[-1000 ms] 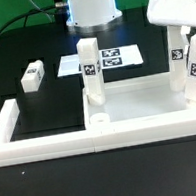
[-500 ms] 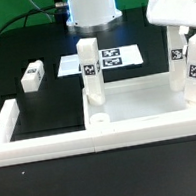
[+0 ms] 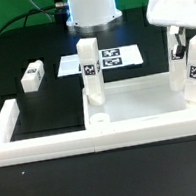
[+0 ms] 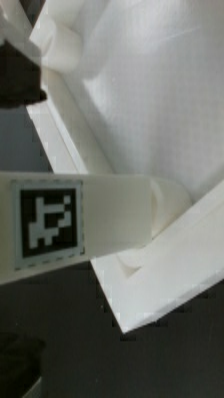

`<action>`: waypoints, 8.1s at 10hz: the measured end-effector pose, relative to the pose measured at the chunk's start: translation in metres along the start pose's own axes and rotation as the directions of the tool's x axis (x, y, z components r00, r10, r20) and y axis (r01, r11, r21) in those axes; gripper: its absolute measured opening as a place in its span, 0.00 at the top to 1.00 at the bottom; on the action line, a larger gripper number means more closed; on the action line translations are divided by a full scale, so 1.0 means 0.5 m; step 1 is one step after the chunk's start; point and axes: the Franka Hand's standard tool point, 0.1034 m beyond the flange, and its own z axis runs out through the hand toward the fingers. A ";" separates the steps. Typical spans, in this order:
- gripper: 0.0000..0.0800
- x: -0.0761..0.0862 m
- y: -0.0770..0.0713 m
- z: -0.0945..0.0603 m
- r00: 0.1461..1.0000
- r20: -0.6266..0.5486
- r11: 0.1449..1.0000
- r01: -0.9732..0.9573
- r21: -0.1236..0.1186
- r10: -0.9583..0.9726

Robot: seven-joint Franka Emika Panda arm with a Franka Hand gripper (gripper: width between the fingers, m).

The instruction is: Assemble desk

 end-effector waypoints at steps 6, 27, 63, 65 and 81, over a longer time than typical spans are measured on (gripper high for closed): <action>0.19 0.098 0.027 -0.045 0.998 0.051 0.986 -0.050 0.157 0.042; 0.19 0.153 0.034 -0.054 0.895 0.438 0.989 -0.125 0.078 0.079; 0.19 0.055 0.018 0.001 0.839 0.307 0.891 0.389 0.235 -0.448; 0.19 0.057 0.019 0.003 0.839 0.306 0.890 0.391 0.235 -0.450; 0.45 0.048 0.026 0.009 0.582 0.345 0.665 -0.719 -0.204 0.736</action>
Offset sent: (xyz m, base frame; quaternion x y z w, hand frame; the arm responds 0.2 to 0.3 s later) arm -0.0013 0.0010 0.0385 0.1429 -0.1153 0.0674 0.9807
